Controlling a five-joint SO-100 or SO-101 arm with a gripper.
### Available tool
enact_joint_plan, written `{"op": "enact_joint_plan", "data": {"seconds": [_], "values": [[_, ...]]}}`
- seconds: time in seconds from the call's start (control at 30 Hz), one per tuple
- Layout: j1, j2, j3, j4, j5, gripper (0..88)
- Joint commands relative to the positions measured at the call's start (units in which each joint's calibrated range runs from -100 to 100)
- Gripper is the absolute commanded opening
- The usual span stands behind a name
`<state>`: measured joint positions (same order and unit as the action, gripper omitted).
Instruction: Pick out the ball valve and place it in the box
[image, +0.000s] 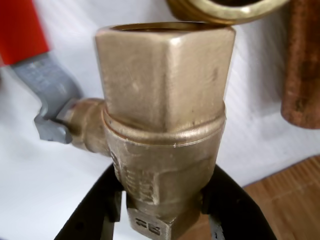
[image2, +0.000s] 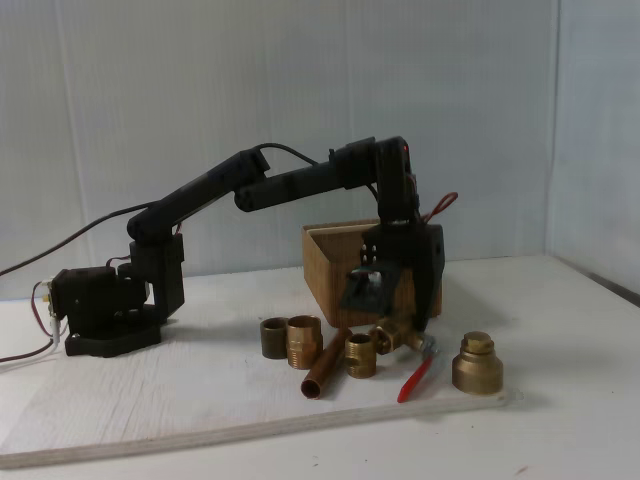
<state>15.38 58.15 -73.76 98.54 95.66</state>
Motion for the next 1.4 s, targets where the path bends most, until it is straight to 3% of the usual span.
{"op": "enact_joint_plan", "data": {"seconds": [0.0, 0.83, 1.37], "values": [[-0.10, -4.36, -6.65, 0.60, 0.15, 3.1], [-0.62, -4.44, -24.52, 0.60, -0.94, 2.9], [-1.43, -6.73, -24.61, 0.60, -0.99, 2.9]]}}
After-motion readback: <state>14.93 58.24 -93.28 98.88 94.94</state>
